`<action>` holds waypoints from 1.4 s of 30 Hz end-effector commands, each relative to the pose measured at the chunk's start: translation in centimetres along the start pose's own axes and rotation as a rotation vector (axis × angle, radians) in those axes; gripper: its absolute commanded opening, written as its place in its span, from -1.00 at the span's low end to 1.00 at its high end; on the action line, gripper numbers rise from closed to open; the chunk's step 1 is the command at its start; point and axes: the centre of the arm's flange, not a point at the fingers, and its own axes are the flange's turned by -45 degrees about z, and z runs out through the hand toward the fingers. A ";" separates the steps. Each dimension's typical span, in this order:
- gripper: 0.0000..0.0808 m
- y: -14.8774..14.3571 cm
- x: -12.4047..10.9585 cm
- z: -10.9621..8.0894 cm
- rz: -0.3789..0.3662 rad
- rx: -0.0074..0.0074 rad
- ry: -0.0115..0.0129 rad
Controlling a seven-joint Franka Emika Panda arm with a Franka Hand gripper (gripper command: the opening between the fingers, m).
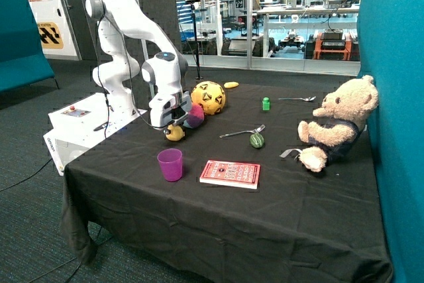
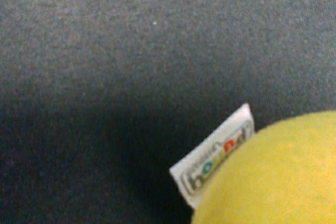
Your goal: Sort the balls from left to right in order of size
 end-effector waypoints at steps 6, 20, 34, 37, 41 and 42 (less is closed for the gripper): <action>0.51 0.0 -0.1 -0.2 -0.007 -0.0026 0.0000; 0.43 -1.4 1.0 -4.3 -0.064 -0.0026 -0.0001; 0.41 -0.5 0.3 -7.0 -0.090 -0.0026 -0.0001; 0.40 -0.8 -0.6 -8.5 -0.119 -0.0026 -0.0001; 0.38 -1.2 -1.4 -9.7 -0.149 -0.0026 -0.0002; 0.38 -1.3 -1.6 -10.0 -0.155 -0.0026 -0.0002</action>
